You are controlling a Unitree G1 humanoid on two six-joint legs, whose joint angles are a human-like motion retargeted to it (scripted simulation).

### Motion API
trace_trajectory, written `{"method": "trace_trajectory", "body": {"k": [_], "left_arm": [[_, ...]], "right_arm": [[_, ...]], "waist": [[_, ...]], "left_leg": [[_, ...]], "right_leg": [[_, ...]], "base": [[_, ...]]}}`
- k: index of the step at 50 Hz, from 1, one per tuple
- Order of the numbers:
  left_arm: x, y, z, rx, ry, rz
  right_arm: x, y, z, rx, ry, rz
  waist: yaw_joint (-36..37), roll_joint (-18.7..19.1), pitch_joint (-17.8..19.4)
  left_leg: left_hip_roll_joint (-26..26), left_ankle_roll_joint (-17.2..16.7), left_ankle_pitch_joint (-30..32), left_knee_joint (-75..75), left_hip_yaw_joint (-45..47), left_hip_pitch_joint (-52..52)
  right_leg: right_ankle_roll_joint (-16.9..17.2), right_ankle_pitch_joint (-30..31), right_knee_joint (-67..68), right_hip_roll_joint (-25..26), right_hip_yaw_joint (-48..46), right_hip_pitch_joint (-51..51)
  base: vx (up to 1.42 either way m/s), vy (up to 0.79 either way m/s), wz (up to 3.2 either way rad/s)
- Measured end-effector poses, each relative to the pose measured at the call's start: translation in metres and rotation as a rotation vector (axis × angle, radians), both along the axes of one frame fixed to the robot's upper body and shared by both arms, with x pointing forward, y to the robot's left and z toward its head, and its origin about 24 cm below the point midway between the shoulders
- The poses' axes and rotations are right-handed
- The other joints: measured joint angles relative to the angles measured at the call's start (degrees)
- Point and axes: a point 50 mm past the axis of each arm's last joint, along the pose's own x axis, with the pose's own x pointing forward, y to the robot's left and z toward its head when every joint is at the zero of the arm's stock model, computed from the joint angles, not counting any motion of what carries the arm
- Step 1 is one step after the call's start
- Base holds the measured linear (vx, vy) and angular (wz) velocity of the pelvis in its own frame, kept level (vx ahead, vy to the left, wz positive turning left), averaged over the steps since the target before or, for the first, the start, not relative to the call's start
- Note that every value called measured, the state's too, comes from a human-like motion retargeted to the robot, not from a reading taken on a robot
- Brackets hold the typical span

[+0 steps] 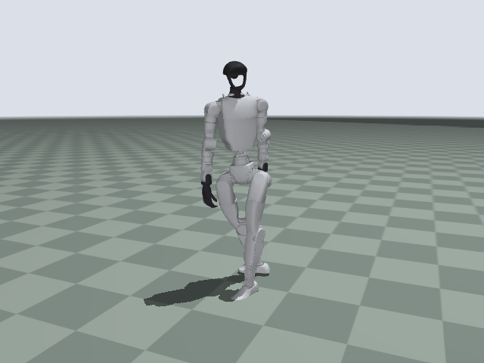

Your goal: Upper body actions

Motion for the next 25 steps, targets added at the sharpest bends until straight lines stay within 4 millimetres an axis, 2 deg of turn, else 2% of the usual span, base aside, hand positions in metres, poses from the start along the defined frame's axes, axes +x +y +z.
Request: {"method": "trace_trajectory", "body": {"k": [4, 9, 13, 20, 25], "left_arm": [[-0.005, -0.006, 0.001, -0.014, 0.009, 0.016], [0.000, -0.010, -0.001, -0.022, -0.005, 0.035], [0.012, -0.006, -0.002, -0.015, -0.042, 0.022], [0.025, 0.012, -0.003, 0.028, -0.091, 0.003], [0.028, 0.022, -0.002, 0.049, -0.097, 0.005]], "right_arm": [[0.015, 0.010, -0.001, 0.042, -0.035, 0.080], [0.022, 0.017, -0.001, 0.053, -0.054, 0.185], [0.016, 0.018, -0.002, 0.058, -0.041, 0.186], [-0.004, 0.014, -0.003, 0.062, 0.014, 0.088], [-0.002, 0.009, -0.001, 0.059, 0.006, 0.036]], "waist": [[0.88, -0.04, 0.45], [0.34, 0.07, 0.48], [-1.64, 0.14, 0.46], [-6.93, 0.08, 0.12], [-11.49, 0.29, 0.34]], "left_leg": [[-0.12, -0.06, 0.14, -0.03, -0.86, 0.20], [0.08, 0.40, 0.07, 0.05, -1.24, 0.39], [0.29, 1.50, -0.22, 0.03, -1.20, 1.01], [1.02, 5.56, -2.86, 0.37, -0.85, 3.37], [3.18, 7.56, -5.97, 1.28, 3.35, 5.23]], "right_leg": [[0.00, -0.21, 0.21, 0.26, -0.64, 0.24], [0.00, -0.28, 0.50, 0.24, -0.72, 0.28], [0.00, -0.16, 0.57, -0.09, -0.06, 0.38], [-0.90, 0.40, 0.66, -1.70, 4.05, 0.16], [-2.83, 1.36, 0.22, -3.12, 11.32, -1.16]], "base": [[-0.02, -0.01, 0.11], [0.00, 0.00, 0.00], [0.06, -0.03, -0.33], [0.13, -0.07, -0.81], [0.17, -0.15, -1.59]]}}
